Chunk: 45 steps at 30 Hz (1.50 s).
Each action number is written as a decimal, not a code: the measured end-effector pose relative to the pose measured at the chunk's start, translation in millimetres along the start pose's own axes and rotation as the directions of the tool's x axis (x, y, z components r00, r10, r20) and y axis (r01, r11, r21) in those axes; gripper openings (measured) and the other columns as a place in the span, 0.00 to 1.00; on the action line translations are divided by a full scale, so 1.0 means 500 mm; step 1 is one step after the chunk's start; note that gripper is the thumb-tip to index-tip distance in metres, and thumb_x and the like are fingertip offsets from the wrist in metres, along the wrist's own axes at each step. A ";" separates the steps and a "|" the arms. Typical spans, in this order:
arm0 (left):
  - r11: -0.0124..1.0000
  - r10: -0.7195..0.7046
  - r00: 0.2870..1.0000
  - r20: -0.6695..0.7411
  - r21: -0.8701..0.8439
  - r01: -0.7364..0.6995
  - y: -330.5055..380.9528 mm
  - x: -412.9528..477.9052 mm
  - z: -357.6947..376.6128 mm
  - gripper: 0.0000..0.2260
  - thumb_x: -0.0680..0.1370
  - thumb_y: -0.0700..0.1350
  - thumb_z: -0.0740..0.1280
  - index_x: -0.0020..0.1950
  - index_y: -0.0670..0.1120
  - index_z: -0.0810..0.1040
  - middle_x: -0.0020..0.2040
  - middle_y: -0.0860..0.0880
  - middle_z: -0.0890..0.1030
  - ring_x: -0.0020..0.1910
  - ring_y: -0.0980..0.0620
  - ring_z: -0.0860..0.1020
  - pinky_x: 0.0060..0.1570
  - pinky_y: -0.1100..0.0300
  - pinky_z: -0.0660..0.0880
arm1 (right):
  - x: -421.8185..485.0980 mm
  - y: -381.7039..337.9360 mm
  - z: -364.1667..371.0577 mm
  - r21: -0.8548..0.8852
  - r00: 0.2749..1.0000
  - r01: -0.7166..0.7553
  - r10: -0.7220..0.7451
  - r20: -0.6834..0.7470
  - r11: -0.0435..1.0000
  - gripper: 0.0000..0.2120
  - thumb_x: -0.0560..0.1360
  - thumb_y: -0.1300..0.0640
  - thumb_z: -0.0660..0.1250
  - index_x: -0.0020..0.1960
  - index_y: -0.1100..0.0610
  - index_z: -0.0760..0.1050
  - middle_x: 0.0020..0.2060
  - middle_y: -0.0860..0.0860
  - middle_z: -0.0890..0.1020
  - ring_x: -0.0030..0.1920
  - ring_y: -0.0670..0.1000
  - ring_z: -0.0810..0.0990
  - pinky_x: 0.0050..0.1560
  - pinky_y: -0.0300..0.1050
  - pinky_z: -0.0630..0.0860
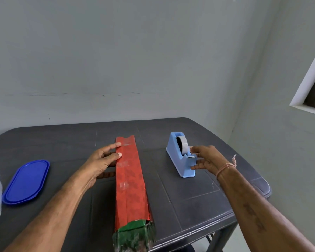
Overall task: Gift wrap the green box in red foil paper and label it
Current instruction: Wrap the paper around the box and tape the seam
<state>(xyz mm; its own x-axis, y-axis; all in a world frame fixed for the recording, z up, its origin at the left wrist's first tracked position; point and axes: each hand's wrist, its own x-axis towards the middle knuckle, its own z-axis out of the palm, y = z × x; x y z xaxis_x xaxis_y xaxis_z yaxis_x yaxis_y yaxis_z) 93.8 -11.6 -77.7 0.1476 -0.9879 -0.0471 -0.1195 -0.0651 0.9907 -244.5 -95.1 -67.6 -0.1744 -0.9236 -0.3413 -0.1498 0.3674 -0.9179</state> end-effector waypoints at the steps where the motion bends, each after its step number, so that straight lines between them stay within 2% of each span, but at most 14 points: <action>1: 1.000 -0.006 1.000 0.002 0.003 0.006 -0.001 0.000 0.000 0.17 0.80 0.42 0.70 0.69 0.54 0.79 0.51 0.56 0.79 0.49 0.62 0.74 0.57 0.59 0.65 | 0.000 0.008 0.002 0.024 1.000 0.000 0.000 -0.013 1.000 0.19 0.77 0.61 0.71 0.65 0.67 0.75 0.62 0.63 0.77 0.54 0.65 0.83 0.35 0.57 0.85; 4: 1.000 0.002 1.000 0.006 0.012 -0.002 0.000 0.000 0.000 0.18 0.80 0.42 0.70 0.69 0.54 0.78 0.51 0.54 0.79 0.49 0.62 0.74 0.49 0.64 0.68 | -0.006 0.027 0.011 0.088 0.999 0.024 -0.022 -0.032 0.996 0.18 0.76 0.60 0.72 0.62 0.67 0.76 0.60 0.62 0.78 0.55 0.64 0.83 0.41 0.58 0.85; 7: 1.000 -0.004 1.000 -0.003 0.013 0.004 -0.004 0.002 0.000 0.18 0.80 0.42 0.70 0.69 0.54 0.78 0.51 0.54 0.78 0.49 0.62 0.74 0.57 0.59 0.65 | -0.011 0.048 0.017 0.146 0.997 0.046 -0.037 -0.064 0.988 0.14 0.76 0.60 0.72 0.58 0.67 0.77 0.58 0.62 0.79 0.54 0.61 0.83 0.45 0.59 0.85; 10: 1.000 -0.019 1.000 -0.005 0.020 0.019 -0.006 0.005 -0.003 0.18 0.80 0.43 0.70 0.69 0.55 0.79 0.52 0.54 0.78 0.50 0.62 0.73 0.60 0.55 0.63 | -0.012 0.067 0.021 0.212 0.996 0.050 -0.033 -0.083 0.976 0.16 0.75 0.61 0.73 0.60 0.68 0.78 0.58 0.60 0.78 0.52 0.57 0.82 0.49 0.61 0.85; 14: 0.999 -0.028 1.000 -0.004 0.034 0.028 -0.007 0.006 -0.005 0.17 0.79 0.44 0.71 0.67 0.56 0.79 0.53 0.53 0.79 0.53 0.58 0.74 0.61 0.55 0.63 | -0.020 0.091 0.025 0.262 0.990 0.108 -0.081 -0.112 0.959 0.11 0.75 0.62 0.74 0.53 0.67 0.78 0.59 0.61 0.77 0.58 0.59 0.81 0.52 0.60 0.84; 18: 0.998 -0.035 0.999 -0.010 0.051 0.036 -0.013 0.011 -0.008 0.18 0.79 0.44 0.71 0.68 0.56 0.79 0.53 0.54 0.78 0.55 0.55 0.74 0.62 0.54 0.63 | -0.029 0.118 0.028 0.322 0.987 0.141 -0.106 -0.123 0.936 0.07 0.76 0.61 0.74 0.46 0.63 0.77 0.53 0.59 0.79 0.57 0.59 0.81 0.52 0.55 0.83; 21: 0.998 -0.038 0.999 -0.015 0.058 0.039 -0.014 0.012 -0.008 0.18 0.79 0.45 0.71 0.69 0.56 0.79 0.53 0.55 0.77 0.59 0.52 0.72 0.62 0.54 0.62 | -0.027 0.141 0.027 0.371 0.988 0.143 -0.108 -0.114 0.918 0.11 0.77 0.59 0.74 0.52 0.67 0.79 0.52 0.58 0.81 0.57 0.57 0.81 0.49 0.50 0.84; 25: 0.997 -0.037 0.999 -0.009 0.069 0.037 -0.015 0.015 -0.009 0.18 0.79 0.45 0.71 0.68 0.57 0.79 0.53 0.56 0.77 0.61 0.51 0.71 0.62 0.54 0.62 | -0.026 0.160 0.033 0.450 0.987 0.152 -0.109 -0.120 0.880 0.15 0.76 0.58 0.75 0.55 0.69 0.80 0.53 0.60 0.83 0.57 0.58 0.82 0.55 0.57 0.83; 29: 0.996 -0.027 1.000 0.006 0.084 0.027 -0.018 0.021 -0.013 0.18 0.79 0.45 0.71 0.68 0.57 0.78 0.54 0.56 0.76 0.62 0.51 0.70 0.62 0.54 0.62 | -0.030 0.171 0.047 0.506 0.983 0.175 -0.127 -0.129 0.845 0.09 0.77 0.58 0.73 0.49 0.65 0.81 0.47 0.57 0.83 0.50 0.55 0.82 0.51 0.54 0.84; 34: 0.996 -0.014 0.999 0.030 0.094 0.011 -0.025 0.025 -0.016 0.17 0.79 0.47 0.72 0.67 0.59 0.79 0.62 0.50 0.79 0.64 0.51 0.73 0.61 0.56 0.63 | -0.009 0.191 0.062 0.482 0.962 0.261 -0.186 -0.198 0.836 0.11 0.78 0.57 0.73 0.43 0.64 0.80 0.41 0.56 0.83 0.44 0.52 0.83 0.43 0.47 0.86; 37: 0.996 -0.019 0.999 0.032 0.091 0.016 -0.028 0.029 -0.017 0.17 0.79 0.47 0.72 0.67 0.59 0.79 0.63 0.49 0.79 0.63 0.52 0.74 0.61 0.56 0.63 | 0.000 0.206 0.071 0.378 0.946 0.279 -0.184 -0.269 0.883 0.09 0.77 0.59 0.74 0.41 0.65 0.81 0.40 0.58 0.84 0.41 0.52 0.83 0.44 0.45 0.85; 40: 0.996 -0.018 0.999 0.038 0.091 0.015 -0.028 0.028 -0.017 0.17 0.79 0.47 0.72 0.67 0.59 0.79 0.65 0.48 0.78 0.64 0.51 0.73 0.61 0.55 0.63 | 0.008 0.219 0.073 0.271 0.929 0.264 -0.168 -0.330 0.925 0.07 0.75 0.59 0.75 0.41 0.62 0.84 0.40 0.62 0.86 0.39 0.52 0.83 0.50 0.49 0.83; 42: 0.996 -0.025 0.999 0.036 0.086 0.022 -0.026 0.025 -0.019 0.17 0.79 0.48 0.72 0.67 0.60 0.79 0.66 0.48 0.77 0.64 0.50 0.73 0.62 0.54 0.63 | 0.001 0.226 0.074 0.270 0.928 0.241 -0.140 -0.346 0.932 0.08 0.76 0.58 0.74 0.40 0.59 0.84 0.42 0.60 0.87 0.40 0.51 0.84 0.53 0.51 0.83; 45: 0.997 -0.022 0.999 0.041 0.079 0.019 -0.023 0.022 -0.020 0.18 0.79 0.49 0.72 0.67 0.60 0.79 0.65 0.47 0.77 0.61 0.52 0.75 0.60 0.56 0.66 | -0.049 0.231 0.088 0.265 0.920 0.258 -0.152 -0.361 0.929 0.10 0.79 0.54 0.72 0.42 0.59 0.83 0.38 0.54 0.83 0.40 0.49 0.82 0.51 0.51 0.83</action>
<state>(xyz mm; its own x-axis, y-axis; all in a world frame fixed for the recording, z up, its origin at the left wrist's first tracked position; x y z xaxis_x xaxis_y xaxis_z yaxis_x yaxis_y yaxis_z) 106.8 -20.5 -88.5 0.1103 -0.9911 -0.0743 -0.1941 -0.0947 0.9764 -214.7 -34.6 -174.4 -0.4892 -0.8663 -0.1009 0.0741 0.0740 -0.9945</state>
